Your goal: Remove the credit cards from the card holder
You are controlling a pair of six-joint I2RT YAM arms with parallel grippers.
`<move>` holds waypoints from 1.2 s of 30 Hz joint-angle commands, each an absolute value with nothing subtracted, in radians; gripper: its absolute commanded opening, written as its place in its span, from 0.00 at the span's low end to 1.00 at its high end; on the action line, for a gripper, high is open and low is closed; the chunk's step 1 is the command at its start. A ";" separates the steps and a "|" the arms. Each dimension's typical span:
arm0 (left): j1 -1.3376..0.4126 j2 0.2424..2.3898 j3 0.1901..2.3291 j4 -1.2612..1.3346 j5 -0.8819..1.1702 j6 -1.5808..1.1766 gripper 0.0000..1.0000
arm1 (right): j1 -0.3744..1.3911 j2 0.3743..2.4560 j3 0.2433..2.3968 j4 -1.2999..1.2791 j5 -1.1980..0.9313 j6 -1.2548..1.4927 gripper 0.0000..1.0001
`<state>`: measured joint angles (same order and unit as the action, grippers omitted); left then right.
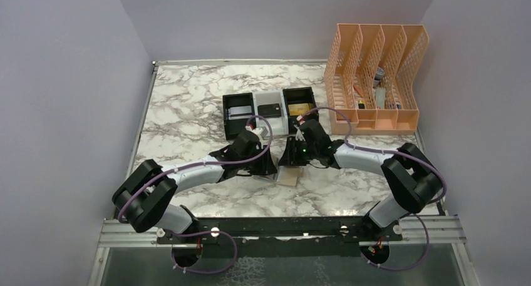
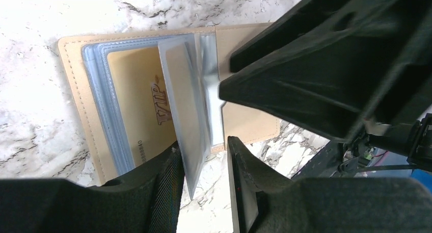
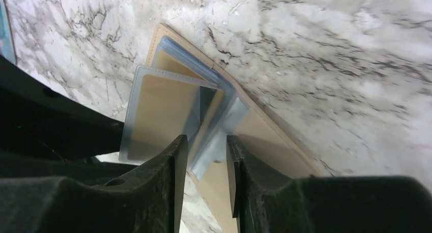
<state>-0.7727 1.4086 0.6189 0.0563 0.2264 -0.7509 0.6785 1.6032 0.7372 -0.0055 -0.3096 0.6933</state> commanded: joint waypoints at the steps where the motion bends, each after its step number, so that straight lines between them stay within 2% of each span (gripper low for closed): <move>1: -0.778 1.421 0.642 0.090 0.262 -0.752 0.38 | 0.673 1.493 0.764 -0.149 -0.119 0.693 0.38; 13: -0.809 1.482 0.686 0.137 0.324 -0.740 0.45 | 0.614 1.192 0.671 -0.266 0.186 0.773 0.62; 21: -0.882 1.528 0.745 0.139 0.290 -0.744 0.55 | 0.578 1.039 0.578 -0.229 0.213 0.811 0.65; 26: -0.881 1.451 0.734 0.045 0.169 -0.723 0.60 | 0.577 0.946 0.523 -0.110 0.105 0.762 0.66; 31: -0.870 1.375 0.726 -0.072 0.048 -0.690 0.62 | 0.578 0.946 0.520 -0.042 -0.092 0.702 0.66; 36: -0.838 1.328 0.687 -0.080 0.036 -0.707 0.62 | 0.578 1.034 0.550 0.022 -0.351 0.688 0.57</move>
